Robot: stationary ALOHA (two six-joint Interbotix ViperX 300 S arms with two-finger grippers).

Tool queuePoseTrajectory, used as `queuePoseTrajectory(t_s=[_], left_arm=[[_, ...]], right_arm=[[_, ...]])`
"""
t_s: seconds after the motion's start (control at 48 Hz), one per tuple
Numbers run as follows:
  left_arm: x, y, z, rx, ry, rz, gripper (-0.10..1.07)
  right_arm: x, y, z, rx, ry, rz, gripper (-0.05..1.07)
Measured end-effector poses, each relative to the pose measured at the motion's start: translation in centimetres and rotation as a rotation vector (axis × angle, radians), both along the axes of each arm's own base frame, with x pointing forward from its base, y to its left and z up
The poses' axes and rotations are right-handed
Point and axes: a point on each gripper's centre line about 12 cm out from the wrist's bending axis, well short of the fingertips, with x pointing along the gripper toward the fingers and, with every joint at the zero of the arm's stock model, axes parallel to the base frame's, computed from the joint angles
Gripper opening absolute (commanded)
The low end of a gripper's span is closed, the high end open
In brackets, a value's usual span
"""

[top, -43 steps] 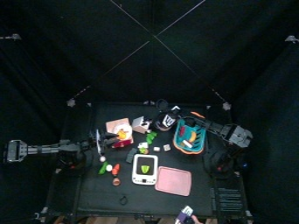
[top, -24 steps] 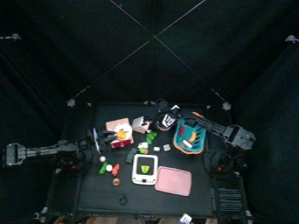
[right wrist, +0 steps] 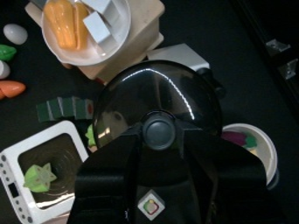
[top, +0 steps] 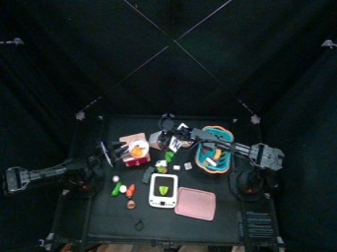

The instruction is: Put pot lid on pan

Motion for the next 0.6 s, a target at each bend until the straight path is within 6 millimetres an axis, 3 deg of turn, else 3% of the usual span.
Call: queuePoseTrajectory(t_s=[0.271,0.458,0.604], left_arm=[[-0.6,0.7,0.4,-0.012,-0.059,0.058,0.73],[-2.3,1.5,-0.3,-0.065,-0.138,0.167,0.73],[-3.1,1.9,-0.7,-0.106,-0.177,0.228,0.73]], right_arm=[[4.8,0.7,0.3,-0.020,-0.017,0.059,0.56],[8.2,1.7,-1.0,-0.039,0.022,0.104,0.56],[10.4,2.3,-0.7,-0.070,0.006,0.128,0.56]])
